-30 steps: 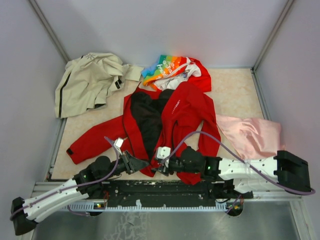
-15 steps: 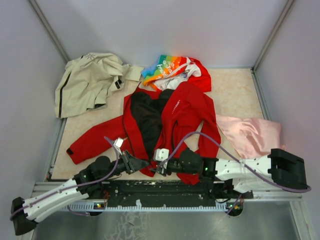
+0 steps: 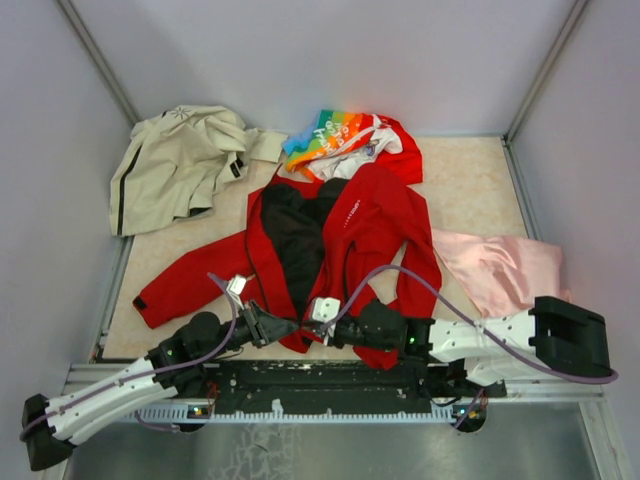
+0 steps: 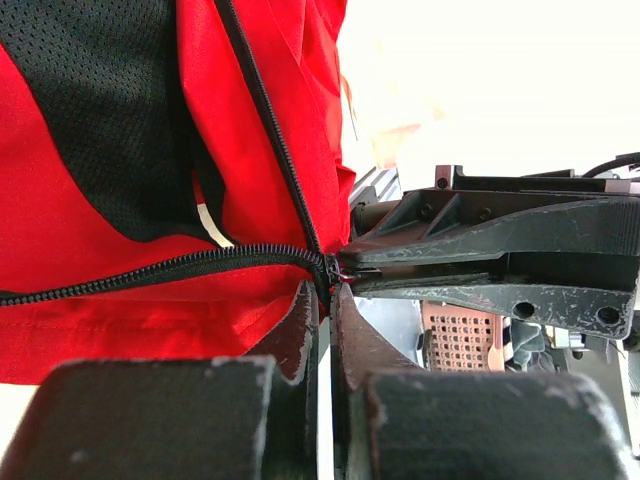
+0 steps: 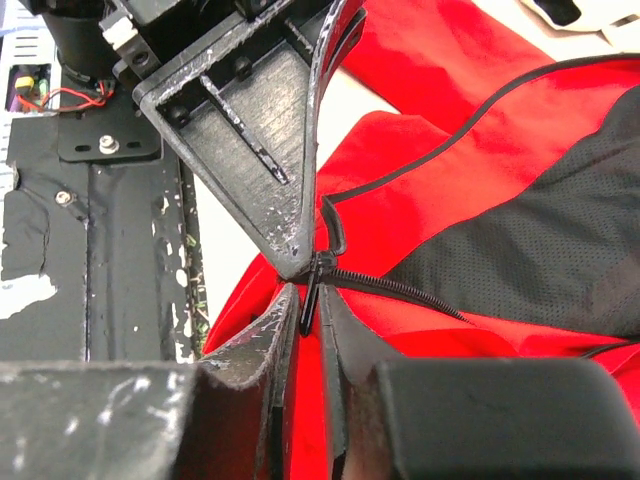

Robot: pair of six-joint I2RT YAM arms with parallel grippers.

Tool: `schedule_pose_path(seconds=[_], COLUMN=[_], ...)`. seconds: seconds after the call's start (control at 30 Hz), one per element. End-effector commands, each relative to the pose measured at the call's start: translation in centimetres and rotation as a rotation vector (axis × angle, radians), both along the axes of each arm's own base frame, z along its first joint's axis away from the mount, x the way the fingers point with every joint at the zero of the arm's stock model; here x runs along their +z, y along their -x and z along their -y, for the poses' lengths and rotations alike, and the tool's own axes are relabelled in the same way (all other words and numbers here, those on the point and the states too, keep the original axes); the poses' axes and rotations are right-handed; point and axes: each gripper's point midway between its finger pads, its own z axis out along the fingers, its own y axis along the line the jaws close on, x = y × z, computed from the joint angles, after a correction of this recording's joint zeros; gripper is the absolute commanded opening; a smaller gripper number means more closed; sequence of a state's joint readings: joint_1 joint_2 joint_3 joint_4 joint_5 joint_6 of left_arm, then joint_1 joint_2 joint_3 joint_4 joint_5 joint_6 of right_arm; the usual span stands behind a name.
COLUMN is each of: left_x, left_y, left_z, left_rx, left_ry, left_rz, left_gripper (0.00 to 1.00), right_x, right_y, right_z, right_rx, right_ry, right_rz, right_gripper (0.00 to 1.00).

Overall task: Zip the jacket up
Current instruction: Adjust the jacket at the center of the board.

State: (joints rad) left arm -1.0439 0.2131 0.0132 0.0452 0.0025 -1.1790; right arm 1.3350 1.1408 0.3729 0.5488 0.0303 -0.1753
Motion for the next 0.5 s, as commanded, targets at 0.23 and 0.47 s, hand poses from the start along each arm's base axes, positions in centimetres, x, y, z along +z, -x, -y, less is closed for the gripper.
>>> schedule_pose_path(seconds=[0.23, 0.47], left_x=[-2.3, -2.2], left_y=[0.4, 0.5], left_z=[0.0, 0.1], left_rx=[-0.015, -0.026], left_ry=[-0.013, -0.012], left_rz=[-0.015, -0.007], left_gripper=[0.0, 0.0], right_x=[3.9, 2.7], right_y=[-0.7, -0.9], right_z=[-0.2, -0.8], right_rx=[-0.053, -0.059], right_ry=[-0.138, -0.081], right_rz=[0.018, 0.003], right_gripper=[0.04, 0.02])
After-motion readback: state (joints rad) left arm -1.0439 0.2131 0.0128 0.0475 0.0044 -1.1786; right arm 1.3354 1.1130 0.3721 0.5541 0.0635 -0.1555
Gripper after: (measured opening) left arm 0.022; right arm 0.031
